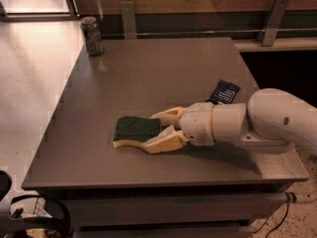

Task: Move sponge near green can

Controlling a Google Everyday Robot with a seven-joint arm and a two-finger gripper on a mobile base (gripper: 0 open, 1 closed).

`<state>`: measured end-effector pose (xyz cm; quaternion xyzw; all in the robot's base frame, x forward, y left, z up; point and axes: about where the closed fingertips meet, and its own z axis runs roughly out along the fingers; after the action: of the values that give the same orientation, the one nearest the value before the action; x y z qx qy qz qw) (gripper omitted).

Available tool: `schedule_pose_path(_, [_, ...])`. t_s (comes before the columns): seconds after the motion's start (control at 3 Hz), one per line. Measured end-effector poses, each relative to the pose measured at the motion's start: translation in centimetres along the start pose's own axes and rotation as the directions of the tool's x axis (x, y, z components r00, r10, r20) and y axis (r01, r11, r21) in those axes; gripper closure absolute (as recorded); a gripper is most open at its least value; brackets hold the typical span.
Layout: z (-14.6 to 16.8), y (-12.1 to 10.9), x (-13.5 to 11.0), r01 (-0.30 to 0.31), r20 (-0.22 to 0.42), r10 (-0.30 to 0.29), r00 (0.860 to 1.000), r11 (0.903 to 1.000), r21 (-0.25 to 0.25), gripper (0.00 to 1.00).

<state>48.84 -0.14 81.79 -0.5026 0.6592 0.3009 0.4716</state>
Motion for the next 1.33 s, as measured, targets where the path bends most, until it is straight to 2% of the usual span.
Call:
schedule_pose_path(0.33, [-1.5, -5.9, -1.4, -0.055, -0.013, 0.055, 0.998, 0.9976, 0.042, 1.00])
schedule_pose_path(0.67, [-3.1, -10.4, -2.7, -0.089, -0.018, 0.091, 0.996, 0.9920, 0.090, 1.00])
schedule_pose_path(1.0, [-4.2, -15.8, -4.5, -0.090, -0.075, 0.104, 0.992, 0.9822, 0.165, 1.00])
schedule_pose_path(1.33, [-3.3, -21.1, -5.2, -0.082, -0.152, 0.118, 0.981, 0.9715, 0.222, 1.00])
